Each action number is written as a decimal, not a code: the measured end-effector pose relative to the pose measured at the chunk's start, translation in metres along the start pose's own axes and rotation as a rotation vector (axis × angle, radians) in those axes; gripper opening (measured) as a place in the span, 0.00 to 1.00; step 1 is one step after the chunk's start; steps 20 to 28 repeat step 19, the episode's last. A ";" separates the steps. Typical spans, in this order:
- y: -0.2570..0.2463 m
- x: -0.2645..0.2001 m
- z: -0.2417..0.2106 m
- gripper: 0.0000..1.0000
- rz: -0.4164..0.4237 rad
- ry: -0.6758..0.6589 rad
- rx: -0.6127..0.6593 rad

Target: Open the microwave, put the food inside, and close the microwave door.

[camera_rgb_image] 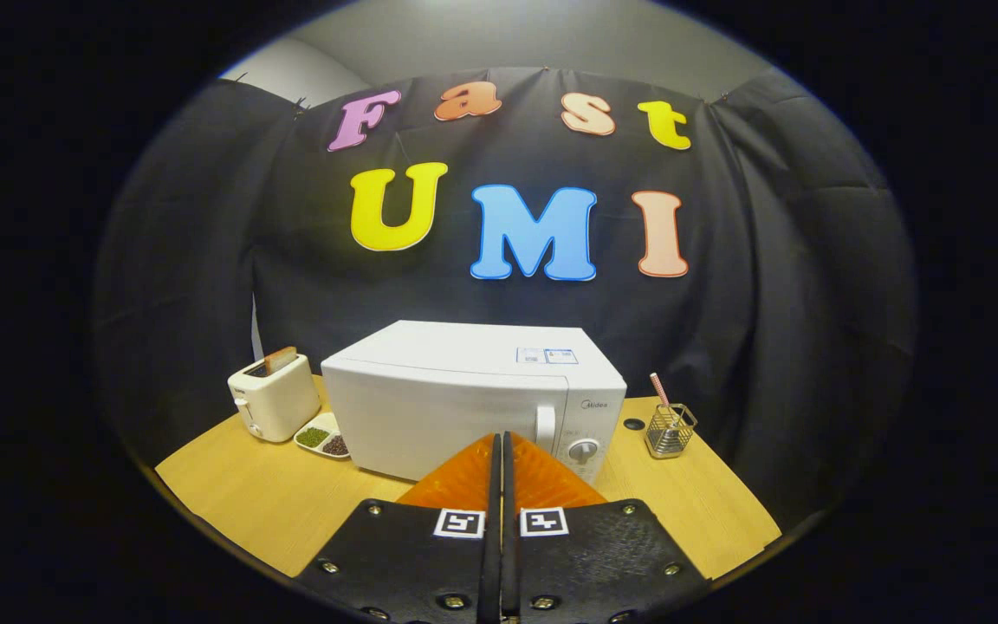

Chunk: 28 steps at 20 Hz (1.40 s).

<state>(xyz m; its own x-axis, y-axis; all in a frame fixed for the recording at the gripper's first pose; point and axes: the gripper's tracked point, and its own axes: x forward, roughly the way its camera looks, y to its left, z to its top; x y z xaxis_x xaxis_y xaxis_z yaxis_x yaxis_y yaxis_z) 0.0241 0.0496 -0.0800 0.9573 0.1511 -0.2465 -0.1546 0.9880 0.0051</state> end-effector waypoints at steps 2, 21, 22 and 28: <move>-0.003 -0.020 0.004 0.01 -0.010 -0.017 0.005; 0.007 -0.072 -0.004 0.96 -0.006 -0.048 0.074; 0.007 -0.072 -0.004 0.96 -0.006 -0.048 0.074; 0.007 -0.072 -0.004 0.96 -0.006 -0.048 0.074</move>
